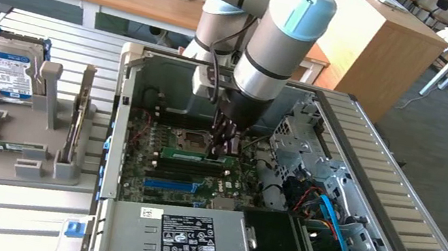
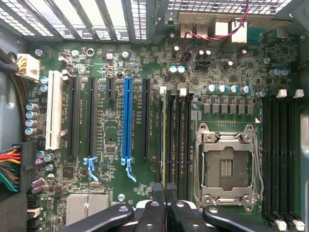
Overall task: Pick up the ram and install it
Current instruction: 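Insert the ram into the slot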
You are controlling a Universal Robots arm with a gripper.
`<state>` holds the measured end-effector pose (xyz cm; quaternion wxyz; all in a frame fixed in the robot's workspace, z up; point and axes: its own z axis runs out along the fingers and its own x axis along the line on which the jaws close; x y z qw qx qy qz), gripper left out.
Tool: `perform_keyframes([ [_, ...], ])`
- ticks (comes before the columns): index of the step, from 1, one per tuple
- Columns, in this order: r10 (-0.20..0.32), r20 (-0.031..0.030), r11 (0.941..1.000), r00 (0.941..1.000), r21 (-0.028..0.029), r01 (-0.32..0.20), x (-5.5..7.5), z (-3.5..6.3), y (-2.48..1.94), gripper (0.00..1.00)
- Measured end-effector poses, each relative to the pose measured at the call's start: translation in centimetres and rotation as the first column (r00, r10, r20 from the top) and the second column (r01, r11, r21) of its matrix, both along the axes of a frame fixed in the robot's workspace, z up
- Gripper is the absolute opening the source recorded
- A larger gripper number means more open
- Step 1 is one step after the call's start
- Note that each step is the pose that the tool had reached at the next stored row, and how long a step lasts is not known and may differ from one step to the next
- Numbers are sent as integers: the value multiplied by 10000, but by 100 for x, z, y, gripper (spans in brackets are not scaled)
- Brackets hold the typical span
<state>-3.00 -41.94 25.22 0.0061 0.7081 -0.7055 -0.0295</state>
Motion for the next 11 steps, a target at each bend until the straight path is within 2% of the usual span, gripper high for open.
perform_keyframes([
  [11, 3, 0, 10000, 10000, 1, -3, 0, -62, 0, 12],
])
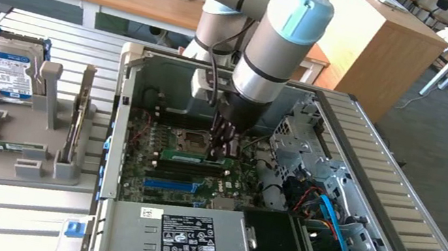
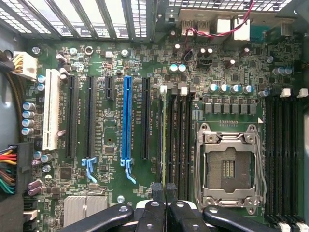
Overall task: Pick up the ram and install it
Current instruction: 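Insert the ram into the slot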
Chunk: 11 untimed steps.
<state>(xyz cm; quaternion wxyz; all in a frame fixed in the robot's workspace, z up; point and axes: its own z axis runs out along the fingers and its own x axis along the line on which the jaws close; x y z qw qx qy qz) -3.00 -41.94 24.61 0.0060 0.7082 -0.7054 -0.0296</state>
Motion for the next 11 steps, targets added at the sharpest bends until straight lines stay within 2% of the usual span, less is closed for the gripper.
perform_keyframes([
  [11, 0, 0, 10000, 10000, 1, 0, 0, -13, 22, 12],
])
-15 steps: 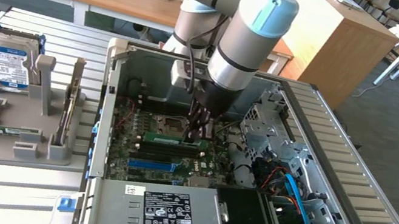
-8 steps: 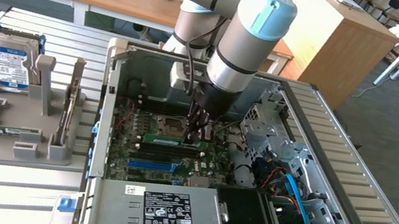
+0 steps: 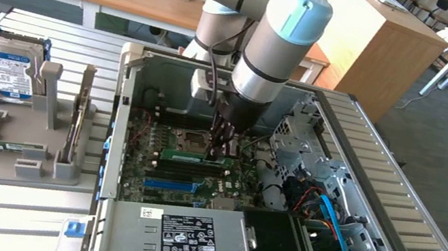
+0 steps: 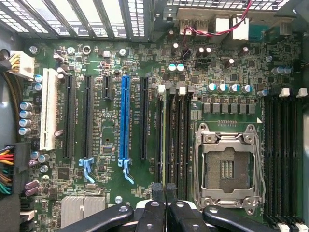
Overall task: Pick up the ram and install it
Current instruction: 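Insert the ram into the slot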
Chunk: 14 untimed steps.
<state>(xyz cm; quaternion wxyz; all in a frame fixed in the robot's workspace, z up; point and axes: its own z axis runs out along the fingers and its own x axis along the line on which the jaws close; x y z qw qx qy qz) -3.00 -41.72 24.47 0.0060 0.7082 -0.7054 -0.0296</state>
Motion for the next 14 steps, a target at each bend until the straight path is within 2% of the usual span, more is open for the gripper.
perform_keyframes([
  [8, 0, 0, 10000, 10000, -1, 0, 0, -58, 0, 12],
  [14, 0, -1, 10000, 10000, -1, 0, 0, -60, 0, 12],
])
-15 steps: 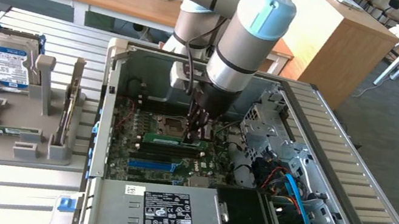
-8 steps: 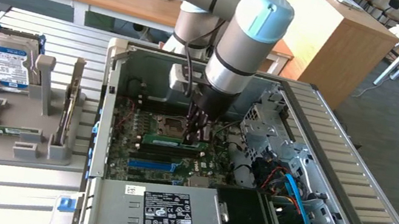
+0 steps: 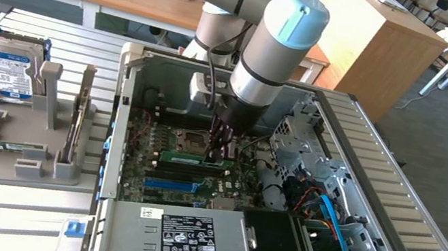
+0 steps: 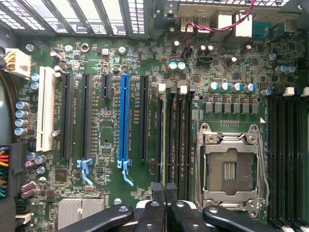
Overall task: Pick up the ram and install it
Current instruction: 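Insert the ram into the slot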
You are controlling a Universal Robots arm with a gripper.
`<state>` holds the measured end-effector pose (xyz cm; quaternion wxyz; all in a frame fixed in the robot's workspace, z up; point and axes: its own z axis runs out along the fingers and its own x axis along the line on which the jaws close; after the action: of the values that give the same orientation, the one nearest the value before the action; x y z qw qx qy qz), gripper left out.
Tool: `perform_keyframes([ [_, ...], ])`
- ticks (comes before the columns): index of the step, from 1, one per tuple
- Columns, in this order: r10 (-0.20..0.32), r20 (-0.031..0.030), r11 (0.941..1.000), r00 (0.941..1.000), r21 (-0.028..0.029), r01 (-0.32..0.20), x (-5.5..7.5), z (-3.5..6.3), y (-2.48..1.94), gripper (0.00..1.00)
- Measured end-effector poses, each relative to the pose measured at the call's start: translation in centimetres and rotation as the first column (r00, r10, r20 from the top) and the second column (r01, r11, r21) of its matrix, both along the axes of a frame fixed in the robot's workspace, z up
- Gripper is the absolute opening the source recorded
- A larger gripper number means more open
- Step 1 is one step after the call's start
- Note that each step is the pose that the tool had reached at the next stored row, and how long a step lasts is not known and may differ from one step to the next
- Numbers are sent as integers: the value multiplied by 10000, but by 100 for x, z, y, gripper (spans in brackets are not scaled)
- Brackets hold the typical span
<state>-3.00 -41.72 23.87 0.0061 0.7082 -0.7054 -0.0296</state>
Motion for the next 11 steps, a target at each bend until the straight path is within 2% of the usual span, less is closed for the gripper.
perform_keyframes([
  [11, -1, 0, 10000, 10000, 0, 1, -1, -5, -13, 12],
])
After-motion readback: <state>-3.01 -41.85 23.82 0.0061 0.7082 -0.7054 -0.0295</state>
